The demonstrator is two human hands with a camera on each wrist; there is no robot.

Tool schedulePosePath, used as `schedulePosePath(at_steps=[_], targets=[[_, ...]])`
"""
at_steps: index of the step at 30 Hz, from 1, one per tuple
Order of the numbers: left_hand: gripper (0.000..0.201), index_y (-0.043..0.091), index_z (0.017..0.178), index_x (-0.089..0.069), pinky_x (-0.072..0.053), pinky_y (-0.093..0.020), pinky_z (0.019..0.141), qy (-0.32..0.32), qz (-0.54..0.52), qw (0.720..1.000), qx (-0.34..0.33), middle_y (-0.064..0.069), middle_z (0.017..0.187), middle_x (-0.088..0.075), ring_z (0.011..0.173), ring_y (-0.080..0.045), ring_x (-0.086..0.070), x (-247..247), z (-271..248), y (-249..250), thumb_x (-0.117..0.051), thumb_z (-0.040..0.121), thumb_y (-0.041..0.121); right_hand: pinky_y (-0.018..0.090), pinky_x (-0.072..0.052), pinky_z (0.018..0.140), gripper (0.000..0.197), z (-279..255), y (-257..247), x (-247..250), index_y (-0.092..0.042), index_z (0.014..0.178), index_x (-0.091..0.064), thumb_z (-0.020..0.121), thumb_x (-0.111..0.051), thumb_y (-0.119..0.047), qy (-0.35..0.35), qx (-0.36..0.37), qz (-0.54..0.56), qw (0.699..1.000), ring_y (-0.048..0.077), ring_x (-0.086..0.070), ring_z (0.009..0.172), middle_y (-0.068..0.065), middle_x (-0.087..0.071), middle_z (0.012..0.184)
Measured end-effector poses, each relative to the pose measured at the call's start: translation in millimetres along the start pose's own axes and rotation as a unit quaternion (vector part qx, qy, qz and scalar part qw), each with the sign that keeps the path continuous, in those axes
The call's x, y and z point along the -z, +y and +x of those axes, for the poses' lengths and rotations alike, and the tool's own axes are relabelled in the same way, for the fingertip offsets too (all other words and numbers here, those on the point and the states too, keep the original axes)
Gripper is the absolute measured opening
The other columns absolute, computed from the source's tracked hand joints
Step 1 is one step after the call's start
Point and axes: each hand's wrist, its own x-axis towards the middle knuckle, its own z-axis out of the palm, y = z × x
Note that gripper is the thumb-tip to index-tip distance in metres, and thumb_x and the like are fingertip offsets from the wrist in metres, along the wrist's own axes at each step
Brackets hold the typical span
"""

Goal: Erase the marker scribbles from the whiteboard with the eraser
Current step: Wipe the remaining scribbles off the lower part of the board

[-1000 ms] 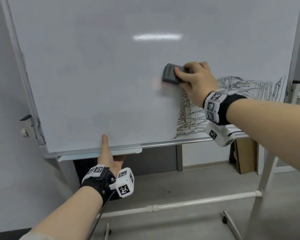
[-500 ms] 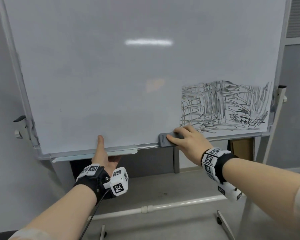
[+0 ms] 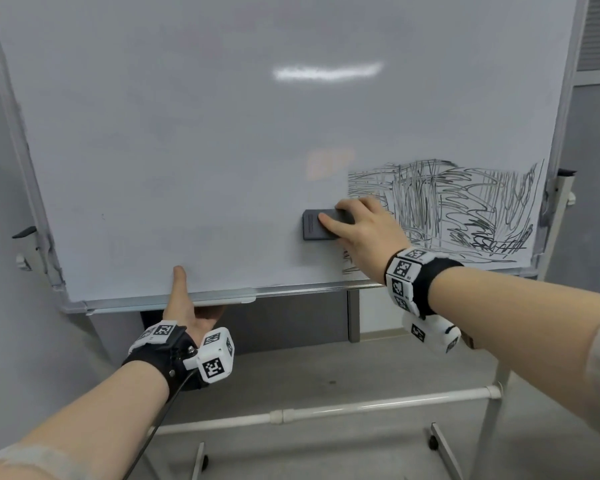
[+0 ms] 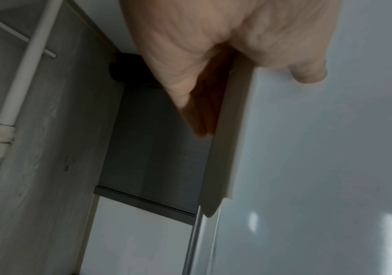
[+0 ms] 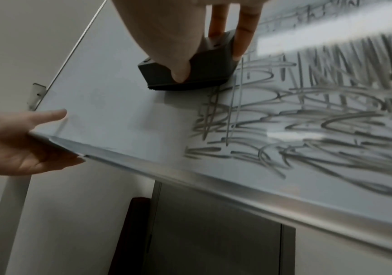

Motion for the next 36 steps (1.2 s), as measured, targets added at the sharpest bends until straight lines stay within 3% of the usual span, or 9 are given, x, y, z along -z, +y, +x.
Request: schedulePosePath(at_steps=[3,7,10,15,20,25,29,32,36], targets=[[0.061,0.014,0.116,-0.059,-0.059,-0.05,0.084,-0.004,-0.007,1.0,-0.016,-0.012,0.114,-0.068,0.096,-0.032,-0.07,9.3,1.5,4.4,-0.078,0.076,0.057,0.045,-0.051,0.067,0.056,14.0,-14.8,1.1,-0.021,0.123,-0.065,0.072,-0.072,0.001,-0.005,0.034,-0.007,0.999,0.037,-0.05,0.097,0.016,-0.059,0.114],[0.07,0.011,0.125,-0.058,-0.061,-0.051,0.077,-0.003,-0.005,1.0,-0.021,-0.014,0.118,-0.069,0.101,-0.035,-0.07,15.9,5.0,0.4,-0.082,0.074,0.053,0.038,-0.045,0.062,0.06,14.4,-58.5,-20.4,-0.025,0.121,-0.063,0.066,-0.074,-0.004,-0.064,0.148,-0.014,0.987,0.035,-0.05,0.095,0.015,-0.058,0.112],[0.072,0.01,0.125,-0.059,-0.061,-0.053,0.075,0.0,-0.019,1.0,-0.018,-0.017,0.118,-0.069,0.1,-0.038,-0.07,16.1,7.0,1.2,-0.083,0.072,0.052,0.037,-0.043,0.06,0.058,11.7,-90.3,-32.4,-0.022,0.117,-0.067,0.063,-0.07,-0.003,-0.109,0.186,-0.029,0.976,0.035,-0.054,0.091,0.014,-0.06,0.109],[0.079,0.011,0.126,-0.06,-0.061,-0.052,0.077,-0.01,-0.017,1.0,0.001,-0.017,0.118,-0.07,0.1,-0.039,-0.071,18.5,10.6,0.4,-0.085,0.066,0.057,0.037,-0.042,0.058,0.06,2.6,-72.9,-26.7,-0.024,0.121,-0.064,0.065,-0.07,-0.004,-0.137,0.218,-0.048,0.965,0.034,-0.052,0.092,0.014,-0.059,0.11],[0.067,0.011,0.122,-0.06,-0.061,-0.052,0.074,-0.008,-0.017,1.0,-0.02,-0.015,0.113,-0.071,0.098,-0.037,-0.071,10.2,9.3,-6.9,-0.083,0.074,0.052,0.037,-0.044,0.057,0.061,-4.8,-59.0,-23.9,-0.026,0.121,-0.063,0.065,-0.068,-0.003,-0.139,0.213,-0.073,0.964,0.034,-0.051,0.093,0.013,-0.058,0.11],[0.071,0.009,0.124,-0.062,-0.062,-0.047,0.074,-0.018,-0.008,1.0,-0.022,-0.016,0.113,-0.073,0.096,-0.034,-0.073,12.2,12.6,-7.8,-0.079,0.075,0.057,0.036,-0.044,0.057,0.052,21.5,-112.4,-42.9,-0.023,0.118,-0.066,0.07,-0.051,-0.011,-0.132,0.206,-0.039,0.969,0.036,-0.054,0.091,0.015,-0.06,0.109],[0.083,0.004,0.122,-0.065,-0.062,-0.044,0.076,-0.025,0.011,1.0,-0.008,-0.02,0.111,-0.073,0.089,-0.036,-0.075,14.6,15.1,-4.4,-0.076,0.07,0.068,0.034,-0.041,0.058,0.054,42.7,-154.0,-57.9,-0.024,0.113,-0.069,0.061,-0.075,-0.014,-0.13,0.215,-0.047,0.967,0.033,-0.049,0.095,0.012,-0.06,0.11],[0.075,0.006,0.12,-0.065,-0.063,-0.044,0.073,-0.017,0.007,1.0,-0.011,-0.019,0.111,-0.073,0.085,-0.035,-0.076,13.8,15.2,-1.7,-0.075,0.074,0.065,0.035,-0.039,0.059,0.054,40.9,-146.3,-53.5,-0.023,0.116,-0.068,0.062,-0.072,-0.012,-0.121,0.218,-0.035,0.968,0.035,-0.051,0.095,0.014,-0.06,0.111],[0.07,0.011,0.121,-0.06,-0.062,-0.051,0.074,0.008,-0.013,1.0,-0.013,-0.016,0.113,-0.07,0.095,-0.036,-0.071,9.6,15.0,1.8,-0.08,0.073,0.058,0.036,-0.04,0.059,0.053,18.1,-101.6,-38.8,-0.024,0.12,-0.065,0.07,-0.052,-0.012,-0.139,0.196,-0.051,0.969,0.036,-0.054,0.092,0.015,-0.059,0.111]])
